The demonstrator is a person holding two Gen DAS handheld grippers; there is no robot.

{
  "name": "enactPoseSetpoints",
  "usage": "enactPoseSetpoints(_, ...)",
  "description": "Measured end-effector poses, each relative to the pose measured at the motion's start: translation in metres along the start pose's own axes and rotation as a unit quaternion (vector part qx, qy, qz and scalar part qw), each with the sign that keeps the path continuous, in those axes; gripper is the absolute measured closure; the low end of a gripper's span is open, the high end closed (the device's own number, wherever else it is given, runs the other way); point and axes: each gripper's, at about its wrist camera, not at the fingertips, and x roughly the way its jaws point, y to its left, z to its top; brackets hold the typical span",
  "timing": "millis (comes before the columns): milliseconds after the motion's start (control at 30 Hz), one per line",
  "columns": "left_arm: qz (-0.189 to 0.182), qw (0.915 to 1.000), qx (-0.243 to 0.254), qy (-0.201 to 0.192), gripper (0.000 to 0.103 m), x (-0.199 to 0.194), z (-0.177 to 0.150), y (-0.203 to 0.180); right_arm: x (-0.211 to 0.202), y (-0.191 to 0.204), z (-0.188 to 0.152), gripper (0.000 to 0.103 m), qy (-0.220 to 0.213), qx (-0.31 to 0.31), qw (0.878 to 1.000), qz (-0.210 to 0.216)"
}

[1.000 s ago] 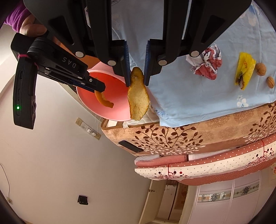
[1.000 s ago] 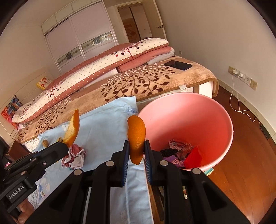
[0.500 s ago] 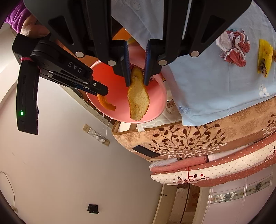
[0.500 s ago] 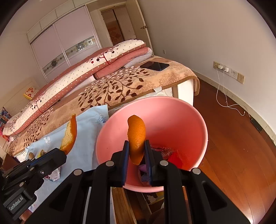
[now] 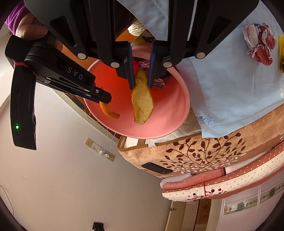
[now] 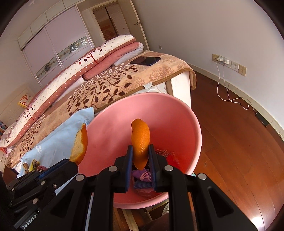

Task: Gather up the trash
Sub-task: 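Carry the bread crust and orange peel over the pink bucket and open both tools, then move both open tools back over the remaining items on the sheet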

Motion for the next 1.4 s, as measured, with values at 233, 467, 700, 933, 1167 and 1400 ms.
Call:
enactPoseSetpoints(233, -0.005, 0.9999, -0.006, 0.006, 0.081, 0.008, 0.003, 0.001, 0.006, -0.009, 0.001, 0.085, 0.003, 0.006, 1.000, -0.007)
enactPoseSetpoints(467, -0.004, 0.9999, -0.006, -0.008, 0.068, 0.003, 0.009, 0.002, 0.004, -0.018, 0.005, 0.082, -0.001, 0.014, 1.000, -0.013)
enactPoseSetpoints(700, -0.002, 0.9997, 0.011, -0.024, 0.068, -0.009, 0.012, -0.003, -0.002, -0.020, 0.010, 0.075, -0.010, 0.019, 1.000, -0.015)
enactPoseSetpoints(933, 0.002, 0.9990, 0.015, -0.043, 0.068, -0.025, 0.018, -0.005, -0.015, -0.015, 0.013, 0.073, -0.020, 0.017, 1.000, -0.008)
enactPoseSetpoints(1167, 0.013, 0.9979, 0.010, -0.062, 0.068, -0.045, 0.021, -0.001, -0.031, -0.003, 0.014, 0.069, -0.031, 0.015, 0.999, 0.000)
enactPoseSetpoints(1400, 0.026, 0.9971, 0.007, -0.072, 0.068, -0.064, 0.018, 0.008, -0.038, 0.014, 0.006, 0.068, -0.026, 0.007, 1.000, 0.004)
